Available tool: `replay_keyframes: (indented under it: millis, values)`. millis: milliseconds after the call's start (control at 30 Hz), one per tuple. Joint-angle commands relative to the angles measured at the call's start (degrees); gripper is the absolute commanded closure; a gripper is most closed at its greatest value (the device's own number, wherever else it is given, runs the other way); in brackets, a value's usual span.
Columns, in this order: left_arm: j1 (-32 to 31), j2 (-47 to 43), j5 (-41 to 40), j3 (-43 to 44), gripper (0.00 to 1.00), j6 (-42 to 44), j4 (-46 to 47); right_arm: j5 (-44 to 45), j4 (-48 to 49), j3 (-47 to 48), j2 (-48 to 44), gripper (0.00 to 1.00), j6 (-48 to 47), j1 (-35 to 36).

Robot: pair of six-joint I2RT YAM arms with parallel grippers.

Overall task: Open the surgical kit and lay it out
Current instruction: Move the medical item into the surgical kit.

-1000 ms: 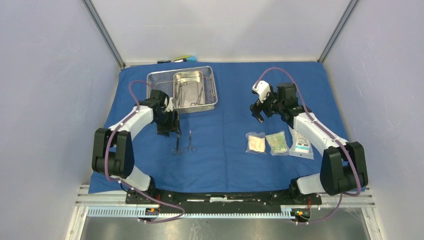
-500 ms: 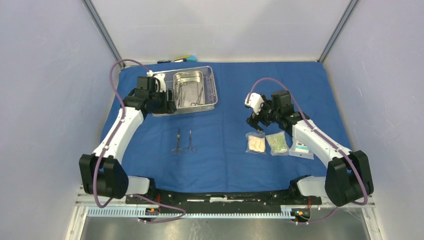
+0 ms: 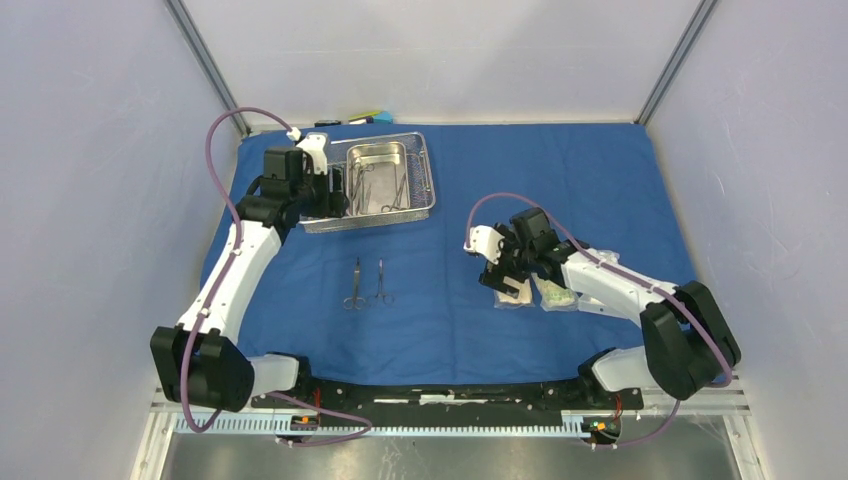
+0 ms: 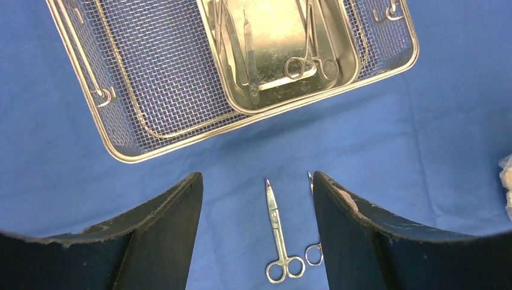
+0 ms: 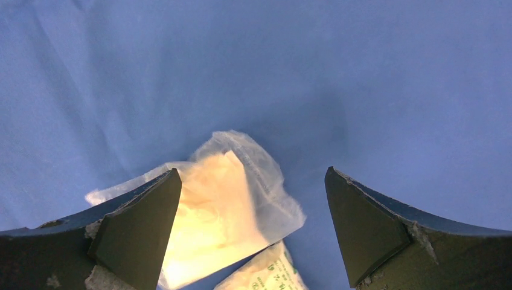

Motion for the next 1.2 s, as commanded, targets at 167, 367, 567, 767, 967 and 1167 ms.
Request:
replay_keyframes:
  millis: [167, 367, 567, 767, 967, 1167]
  values:
    - [0.0, 0.6, 2.2, -0.3, 0.26, 2.3, 4.3, 5.8, 0.0, -2.9, -0.7, 0.03, -1.9, 0.6]
    - [0.0, 0.2, 2.6, -0.6, 0.25, 2.3, 4.6, 5.5, -0.7, -3.7, -3.0, 0.03, -0.7, 0.6]
    - [0.0, -0.4, 2.6, -0.6, 0.24, 2.3, 4.7, 6.1, 0.1, -5.3, -4.9, 0.03, 1.5, 0.0]
    - [0.0, -1.2, 2.8, -0.6, 0.23, 2.3, 4.6, 5.2, -0.3, -5.7, -4.7, 0.03, 3.2, -3.2]
    - [0.0, -1.6, 2.8, -0.4, 0.21, 2.3, 4.7, 4.5, -0.4, -6.6, -6.4, 0.03, 4.9, -5.8]
    - [0.0, -1.0, 2.2, 0.1, 0.19, 2.3, 5.2, 4.0, 0.4, -6.8, -7.3, 0.03, 6.3, -7.6]
